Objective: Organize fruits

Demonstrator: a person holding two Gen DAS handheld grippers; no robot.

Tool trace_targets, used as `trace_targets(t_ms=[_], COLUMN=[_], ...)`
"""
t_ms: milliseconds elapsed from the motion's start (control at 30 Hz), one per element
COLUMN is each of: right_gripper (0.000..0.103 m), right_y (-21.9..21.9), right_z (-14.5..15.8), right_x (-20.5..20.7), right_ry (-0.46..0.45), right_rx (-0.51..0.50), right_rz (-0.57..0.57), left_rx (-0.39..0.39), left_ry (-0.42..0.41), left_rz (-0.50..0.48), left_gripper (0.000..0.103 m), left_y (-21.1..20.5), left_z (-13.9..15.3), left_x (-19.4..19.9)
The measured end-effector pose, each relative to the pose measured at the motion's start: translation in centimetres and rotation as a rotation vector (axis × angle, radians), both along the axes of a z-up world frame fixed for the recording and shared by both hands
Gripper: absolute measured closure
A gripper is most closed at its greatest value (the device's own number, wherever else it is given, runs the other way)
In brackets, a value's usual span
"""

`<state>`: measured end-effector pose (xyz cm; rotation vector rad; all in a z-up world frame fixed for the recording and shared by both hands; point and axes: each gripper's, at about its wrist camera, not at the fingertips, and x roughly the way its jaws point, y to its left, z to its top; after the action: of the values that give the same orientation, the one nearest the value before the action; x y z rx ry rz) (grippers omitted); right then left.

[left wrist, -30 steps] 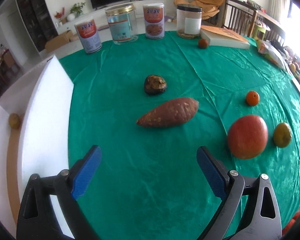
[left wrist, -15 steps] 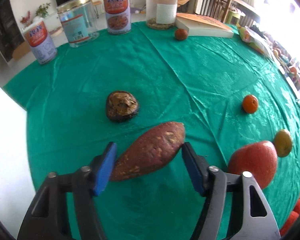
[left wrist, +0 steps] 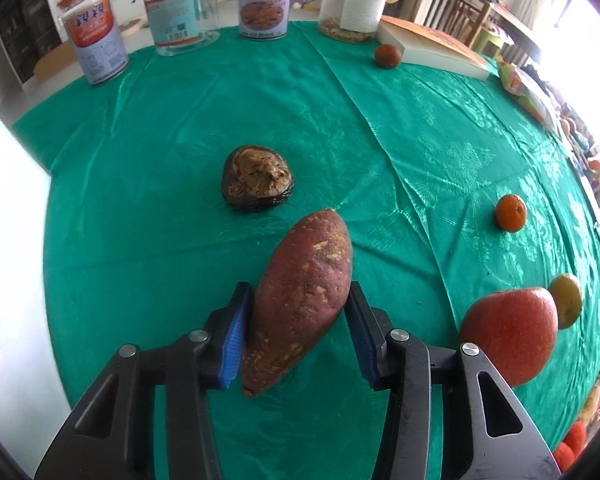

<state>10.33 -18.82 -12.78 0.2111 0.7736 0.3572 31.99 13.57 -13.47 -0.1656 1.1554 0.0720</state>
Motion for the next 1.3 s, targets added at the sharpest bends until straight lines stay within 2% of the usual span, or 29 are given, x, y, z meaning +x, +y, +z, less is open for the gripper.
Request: trace_targets(t_ms=[133, 233, 400, 467, 567, 633, 700, 800, 900, 933, 1067, 1133, 1200, 1233, 1300], right_gripper=[0.002, 0.002, 0.002, 0.002, 0.002, 0.002, 0.002, 0.002, 0.002, 0.002, 0.002, 0.001, 0.000, 0.000, 0.000], right_y=[0.0, 0.0, -0.4, -0.4, -0.4, -0.4, -0.5, -0.7, -1.4, -1.7, -3.1, -3.0, -2.0, -1.4, 0.1], right_z=[0.0, 0.0, 0.1, 0.1, 0.1, 0.1, 0.1, 0.0, -0.3, -0.4, -1.1, -1.7, -2.7, -2.9, -3.0], right_x=[0.0, 0.0, -0.2, -0.2, -0.1, -0.1, -0.1, -0.1, 0.1, 0.2, 0.6, 1.8, 4.1, 5.3, 7.6], right_ry=[0.000, -0.003, -0.010, -0.009, -0.001, 0.000, -0.001, 0.004, 0.025, 0.035, 0.072, 0.132, 0.240, 0.265, 0.253], right_rx=[0.002, 0.002, 0.014, 0.019, 0.020, 0.018, 0.017, 0.029, 0.065, 0.082, 0.164, 0.178, 0.138, 0.083, -0.034], right_rz=[0.000, 0.002, -0.001, -0.002, -0.003, -0.005, -0.008, -0.015, -0.024, -0.028, -0.052, -0.035, -0.002, 0.006, 0.018], left_rx=[-0.069, -0.118, -0.201, -0.158, -0.170, -0.105, -0.054, -0.004, 0.114, 0.130, 0.127, 0.128, 0.128, 0.129, 0.128], left_ry=[0.035, 0.022, 0.023, -0.006, -0.028, -0.053, -0.085, -0.137, -0.161, -0.186, -0.195, -0.195, -0.193, -0.192, -0.192], left_rz=[0.121, 0.126, 0.110, 0.091, 0.092, 0.107, 0.134, 0.119, 0.079, 0.069, 0.065, 0.064, 0.062, 0.061, 0.061], left_gripper=[0.062, 0.062, 0.062, 0.062, 0.056, 0.022, 0.014, 0.011, 0.009, 0.007, 0.005, 0.004, 0.004, 0.003, 0.003], left_y=[0.5, -0.9, -3.4, -4.1, -4.2, -4.1, -3.9, -4.2, -5.6, -6.0, -5.9, -6.0, -6.1, -6.1, -6.0], left_z=[0.8, 1.4, 0.0, 0.4, 0.2, 0.1, -0.2, -0.9, -1.6, -1.7, -1.9, -1.9, -1.9, -1.9, -1.9], left_x=[-3.4, -7.4, -14.0, -15.6, -16.7, -16.9, -17.1, -17.2, -17.4, -17.7, -17.8, -17.8, -17.8, -17.8, -17.9])
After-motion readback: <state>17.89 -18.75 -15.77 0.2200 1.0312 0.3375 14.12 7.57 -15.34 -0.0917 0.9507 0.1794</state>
